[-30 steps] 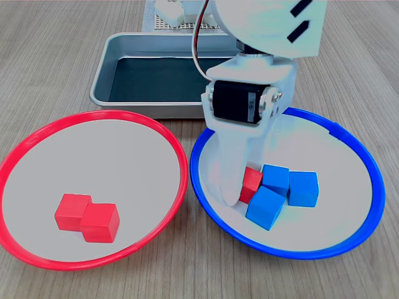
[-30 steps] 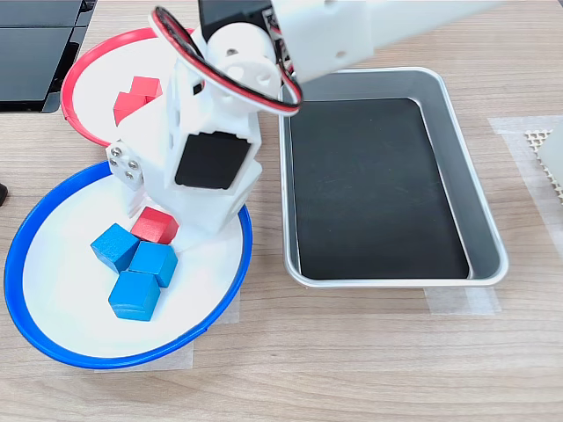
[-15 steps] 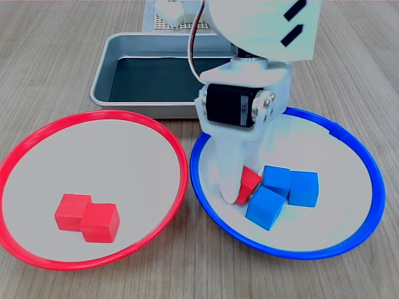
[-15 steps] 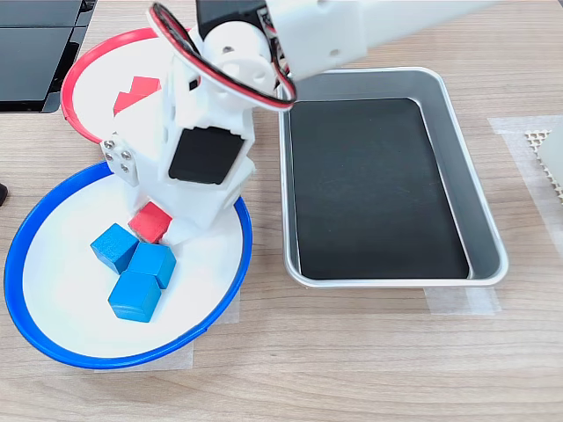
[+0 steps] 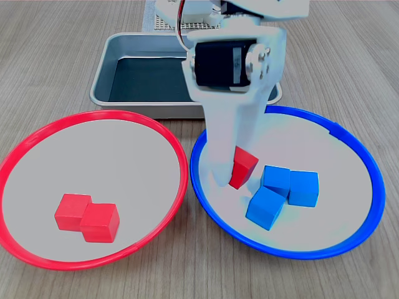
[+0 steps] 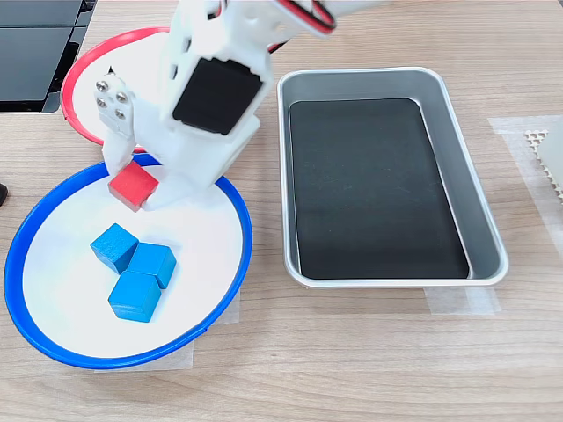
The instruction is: Relocate any red block in the blue dish to the red dish, correcting any misplacement.
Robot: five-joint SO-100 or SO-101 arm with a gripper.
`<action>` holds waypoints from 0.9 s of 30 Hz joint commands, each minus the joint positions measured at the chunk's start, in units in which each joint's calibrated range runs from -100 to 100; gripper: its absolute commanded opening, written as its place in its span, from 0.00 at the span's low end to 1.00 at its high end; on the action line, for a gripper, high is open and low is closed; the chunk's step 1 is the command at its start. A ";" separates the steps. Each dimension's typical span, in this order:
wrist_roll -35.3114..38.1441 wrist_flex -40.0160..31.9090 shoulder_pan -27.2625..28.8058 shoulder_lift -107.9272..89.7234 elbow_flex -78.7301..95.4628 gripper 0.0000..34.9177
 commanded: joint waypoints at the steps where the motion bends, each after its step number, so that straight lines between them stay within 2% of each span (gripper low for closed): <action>1: 1.95 -0.76 -0.65 -9.33 3.77 0.01; 5: 5.08 -0.93 0.29 -13.59 7.14 0.01; 19: 13.19 -2.33 14.22 -15.04 10.78 0.01; 27: 15.97 -2.41 18.83 -11.38 11.51 0.01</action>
